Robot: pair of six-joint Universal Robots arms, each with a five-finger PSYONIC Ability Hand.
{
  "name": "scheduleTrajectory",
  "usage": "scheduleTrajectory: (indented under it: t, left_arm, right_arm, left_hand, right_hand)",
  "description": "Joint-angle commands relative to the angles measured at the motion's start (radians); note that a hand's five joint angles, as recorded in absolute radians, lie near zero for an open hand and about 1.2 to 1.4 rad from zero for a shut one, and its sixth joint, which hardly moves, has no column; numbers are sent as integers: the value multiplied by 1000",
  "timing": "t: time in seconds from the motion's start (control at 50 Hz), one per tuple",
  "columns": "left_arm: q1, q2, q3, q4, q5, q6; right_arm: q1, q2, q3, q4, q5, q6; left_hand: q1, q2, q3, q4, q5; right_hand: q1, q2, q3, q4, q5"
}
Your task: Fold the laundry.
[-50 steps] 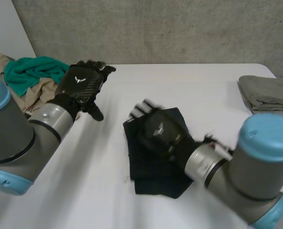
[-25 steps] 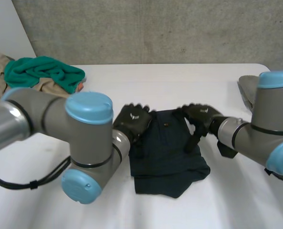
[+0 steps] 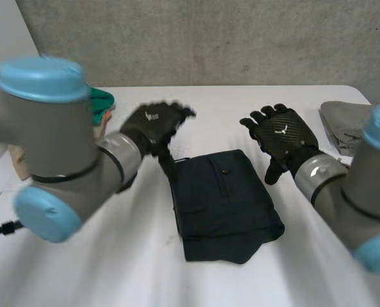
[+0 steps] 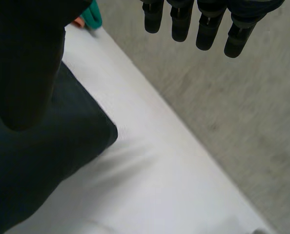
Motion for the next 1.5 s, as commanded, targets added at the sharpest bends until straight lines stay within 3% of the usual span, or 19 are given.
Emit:
scheduleTrajectory:
  t: [0.02,0.1,0.2,0.38,0.6,0.66,0.76,1.12,1.34,1.5]
  left_arm:
    - [75,115,-41,-13,280,-12]
    - [108,138,-48,-103,481,-7]
    - [119,150,-54,-183,607,1]
    - [86,163,-81,-156,535,1]
    - [88,175,-112,-77,498,-28]
    - [91,175,-112,-65,495,-45]
    - [96,175,-110,-50,498,-65]
    - [100,195,-5,-10,475,-139]
    - [77,204,45,-4,455,-156]
    - [62,193,12,12,457,-153]
  right_arm:
    - [69,-90,246,-78,-25,-67]
    - [69,-88,371,-126,-48,-58]
    - [62,-43,472,-322,-53,-21]
    - [77,146,429,-564,-29,-1]
    - [118,264,288,-627,16,36]
    - [117,301,236,-613,11,57]
    - [100,313,161,-604,-10,103]
    - [-50,272,-193,-473,-45,326]
    - [-322,295,-494,-406,-50,482]
    - [-549,494,-677,-407,-192,492]
  left_hand:
    - [15,17,-1,-28,-50]
    - [15,17,-1,-28,-50]
    - [15,17,-1,-28,-50]
    - [15,17,-1,-28,-50]
    - [15,17,-1,-28,-50]
    - [15,17,-1,-28,-50]
    - [15,17,-1,-28,-50]
    - [15,17,-1,-28,-50]
    - [15,17,-1,-28,-50]
    - [15,17,-1,-28,-50]
  right_hand:
    - [7,14,-28,-38,-48]
    - [7,14,-28,-38,-48]
    - [7,14,-28,-38,-48]
    - [7,14,-28,-38,-48]
    - [86,93,51,41,31]
    - [294,302,259,249,240]
    - [1227,1234,1191,1182,1172]
    - [1228,1236,1193,1184,1174]
    - [1228,1236,1193,1184,1174]
    - [1228,1236,1193,1184,1174]
